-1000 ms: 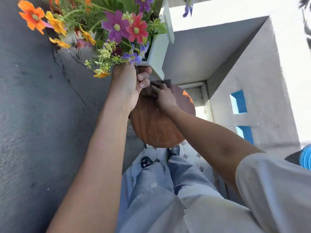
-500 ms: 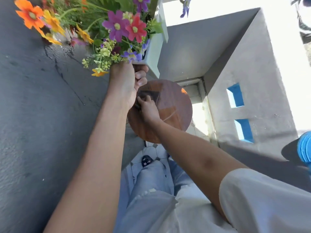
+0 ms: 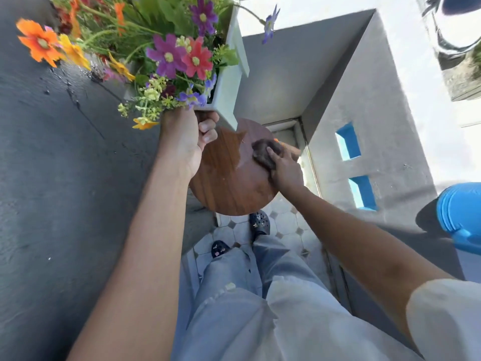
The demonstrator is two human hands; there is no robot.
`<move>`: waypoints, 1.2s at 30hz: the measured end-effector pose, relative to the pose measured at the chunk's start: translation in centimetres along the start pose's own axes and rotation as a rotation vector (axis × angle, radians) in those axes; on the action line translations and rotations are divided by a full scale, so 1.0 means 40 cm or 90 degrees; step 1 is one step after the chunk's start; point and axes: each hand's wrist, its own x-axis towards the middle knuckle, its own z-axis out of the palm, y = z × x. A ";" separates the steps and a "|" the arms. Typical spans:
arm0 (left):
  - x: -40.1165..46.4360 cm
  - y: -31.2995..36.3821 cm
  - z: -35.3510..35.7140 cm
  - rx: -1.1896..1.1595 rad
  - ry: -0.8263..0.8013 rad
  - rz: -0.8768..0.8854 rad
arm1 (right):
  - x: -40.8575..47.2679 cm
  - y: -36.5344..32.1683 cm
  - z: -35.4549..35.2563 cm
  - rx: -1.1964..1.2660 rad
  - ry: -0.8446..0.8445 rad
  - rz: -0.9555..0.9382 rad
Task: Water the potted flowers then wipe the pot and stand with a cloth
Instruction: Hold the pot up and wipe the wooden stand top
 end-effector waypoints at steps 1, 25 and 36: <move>-0.005 -0.004 -0.002 0.006 0.004 0.006 | 0.027 0.006 -0.021 0.014 0.011 0.022; -0.034 -0.021 -0.006 0.032 0.021 0.039 | -0.103 0.038 0.007 0.074 -0.096 -0.031; -0.044 -0.019 -0.006 0.017 0.032 0.048 | -0.022 -0.068 -0.125 0.361 -0.003 -0.048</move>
